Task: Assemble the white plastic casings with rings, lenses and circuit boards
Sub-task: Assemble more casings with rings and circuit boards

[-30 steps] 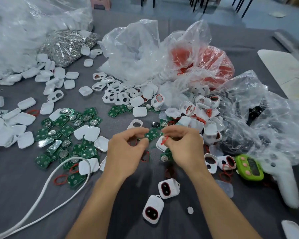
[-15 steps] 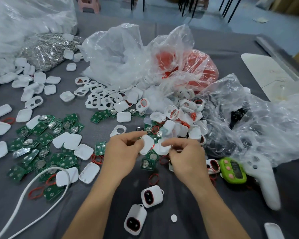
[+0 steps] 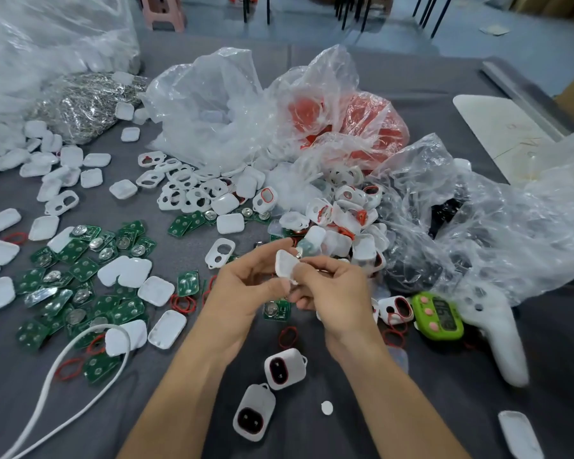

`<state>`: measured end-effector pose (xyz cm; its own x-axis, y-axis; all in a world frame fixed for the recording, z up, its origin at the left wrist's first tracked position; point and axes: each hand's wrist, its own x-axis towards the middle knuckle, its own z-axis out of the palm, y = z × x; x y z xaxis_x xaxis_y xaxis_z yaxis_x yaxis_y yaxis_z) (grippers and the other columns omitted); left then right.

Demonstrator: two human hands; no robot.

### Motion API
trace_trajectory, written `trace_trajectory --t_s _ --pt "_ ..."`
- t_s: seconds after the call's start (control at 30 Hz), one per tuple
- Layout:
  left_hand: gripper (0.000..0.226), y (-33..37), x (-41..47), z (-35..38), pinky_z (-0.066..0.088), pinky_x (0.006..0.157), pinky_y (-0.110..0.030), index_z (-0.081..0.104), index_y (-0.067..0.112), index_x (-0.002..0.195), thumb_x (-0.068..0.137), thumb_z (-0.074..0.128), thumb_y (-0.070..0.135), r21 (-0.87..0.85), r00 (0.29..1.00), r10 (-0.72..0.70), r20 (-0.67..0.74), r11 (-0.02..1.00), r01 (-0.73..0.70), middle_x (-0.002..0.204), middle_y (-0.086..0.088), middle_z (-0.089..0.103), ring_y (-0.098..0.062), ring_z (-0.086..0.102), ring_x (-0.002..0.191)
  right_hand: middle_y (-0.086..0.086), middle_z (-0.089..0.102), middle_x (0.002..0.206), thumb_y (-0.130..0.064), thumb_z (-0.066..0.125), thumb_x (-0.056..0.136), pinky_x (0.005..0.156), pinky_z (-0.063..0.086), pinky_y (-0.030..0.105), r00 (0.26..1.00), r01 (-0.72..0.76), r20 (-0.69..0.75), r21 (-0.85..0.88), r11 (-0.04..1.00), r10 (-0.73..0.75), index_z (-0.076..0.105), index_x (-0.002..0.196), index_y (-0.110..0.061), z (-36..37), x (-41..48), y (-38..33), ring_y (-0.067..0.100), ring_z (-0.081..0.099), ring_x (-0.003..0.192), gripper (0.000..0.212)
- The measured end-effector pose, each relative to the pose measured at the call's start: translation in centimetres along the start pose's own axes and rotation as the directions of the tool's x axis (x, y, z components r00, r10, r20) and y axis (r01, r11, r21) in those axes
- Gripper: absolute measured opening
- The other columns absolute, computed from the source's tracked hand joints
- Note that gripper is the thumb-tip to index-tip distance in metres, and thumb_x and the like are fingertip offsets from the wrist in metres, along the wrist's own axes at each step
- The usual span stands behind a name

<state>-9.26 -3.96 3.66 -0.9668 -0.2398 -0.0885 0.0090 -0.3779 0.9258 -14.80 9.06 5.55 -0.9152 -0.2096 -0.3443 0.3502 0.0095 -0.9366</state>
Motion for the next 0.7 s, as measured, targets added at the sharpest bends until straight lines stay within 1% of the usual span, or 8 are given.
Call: trace_trajectory --t_s 0.13,0.2,0.33,0.47,0.53,0.57,0.63,0.7 --pt "0.043 -0.2 0.2 0.3 0.058 0.084 -0.029 0.077 0.022 0.120 0.079 0.071 0.009 -0.262 0.992 -0.115 0.045 0.957 0.123 0.116 -0.007 0.074 -0.019 0.069 0.101 0.016 0.073 0.069 -0.012 0.070 0.091 0.048 0.049 0.025 0.997 0.012 0.080 0.039 0.999 -0.015 0.077 0.087 -0.010 -0.3 -0.3 0.5 0.021 0.064 0.052 0.008" --pt "0.041 -0.2 0.2 0.1 0.059 0.091 -0.035 0.073 0.017 0.126 0.085 0.070 0.012 -0.332 0.986 -0.145 0.082 0.929 0.164 0.120 -0.009 0.072 -0.022 0.068 0.106 0.015 0.074 0.072 -0.015 0.070 0.091 0.050 0.049 0.025 0.994 0.029 0.105 0.023 0.999 -0.031 0.077 0.085 -0.013 -1.1 -0.2 0.7 0.020 0.065 0.055 0.010" --pt "0.041 -0.5 0.5 -0.6 0.059 0.091 -0.035 0.067 0.011 0.134 0.094 0.056 0.013 -0.374 0.969 -0.232 0.087 0.894 0.248 0.124 -0.010 0.071 -0.019 0.068 0.114 0.005 0.075 0.069 -0.010 0.072 0.087 0.058 0.054 0.027 0.987 0.149 -0.032 -0.195 0.969 -0.158 0.078 0.083 -0.024 -4.6 0.3 0.8 0.016 0.069 0.060 0.016" --pt "0.038 -0.8 1.0 -0.7 0.060 0.089 -0.041 0.069 0.011 0.130 0.093 0.057 0.010 -0.390 0.959 -0.274 0.076 0.877 0.281 0.133 -0.015 0.068 -0.028 0.064 0.126 -0.019 0.074 0.078 -0.011 0.072 0.089 0.058 0.056 0.016 0.861 0.279 -0.228 -0.535 0.798 -0.454 0.076 0.086 -0.037 -9.7 1.8 -2.0 -0.003 0.068 0.066 0.027" --pt "0.037 -0.8 1.4 -0.2 0.061 0.084 -0.039 0.071 0.011 0.127 0.092 0.058 0.012 -0.363 0.957 -0.284 0.066 0.886 0.288 0.130 -0.014 0.069 -0.027 0.067 0.122 -0.017 0.074 0.085 -0.009 0.065 0.094 0.049 0.053 0.020 0.784 0.270 -0.250 -0.686 0.676 -0.568 0.075 0.096 -0.035 -12.0 3.5 -4.0 0.001 0.063 0.056 0.028" --pt "0.038 -0.8 1.7 0.0 0.061 0.083 -0.038 0.071 0.012 0.127 0.092 0.058 0.013 -0.342 0.955 -0.288 0.066 0.893 0.293 0.127 -0.012 0.071 -0.025 0.069 0.118 -0.013 0.075 0.093 -0.008 0.062 0.095 0.054 0.056 0.023 0.769 0.244 -0.242 -0.744 0.622 -0.591 0.076 0.102 -0.032 -12.8 4.6 -4.9 0.002 0.064 0.058 0.028" --pt "0.038 -0.8 2.0 0.5 0.060 0.082 -0.034 0.070 0.012 0.129 0.093 0.059 0.016 -0.302 0.954 -0.294 0.065 0.905 0.300 0.119 -0.010 0.072 -0.022 0.071 0.109 -0.001 0.076 0.109 -0.006 0.060 0.096 0.079 0.056 0.026 0.817 0.148 -0.216 -0.818 0.557 -0.535 0.075 0.114 -0.022 -14.0 7.0 -6.3 0.010 0.068 0.083 0.028" --pt "0.040 -0.8 2.3 0.9 0.061 0.081 -0.032 0.070 0.011 0.129 0.092 0.060 0.019 -0.276 0.953 -0.299 0.050 0.913 0.301 0.113 -0.008 0.073 -0.018 0.071 0.101 0.004 0.072 0.123 -0.004 0.059 0.095 0.090 0.051 0.028 0.921 0.048 -0.152 -0.868 0.494 -0.358 0.070 0.125 -0.019 -14.3 8.9 -6.7 0.019 0.065 0.097 0.036"
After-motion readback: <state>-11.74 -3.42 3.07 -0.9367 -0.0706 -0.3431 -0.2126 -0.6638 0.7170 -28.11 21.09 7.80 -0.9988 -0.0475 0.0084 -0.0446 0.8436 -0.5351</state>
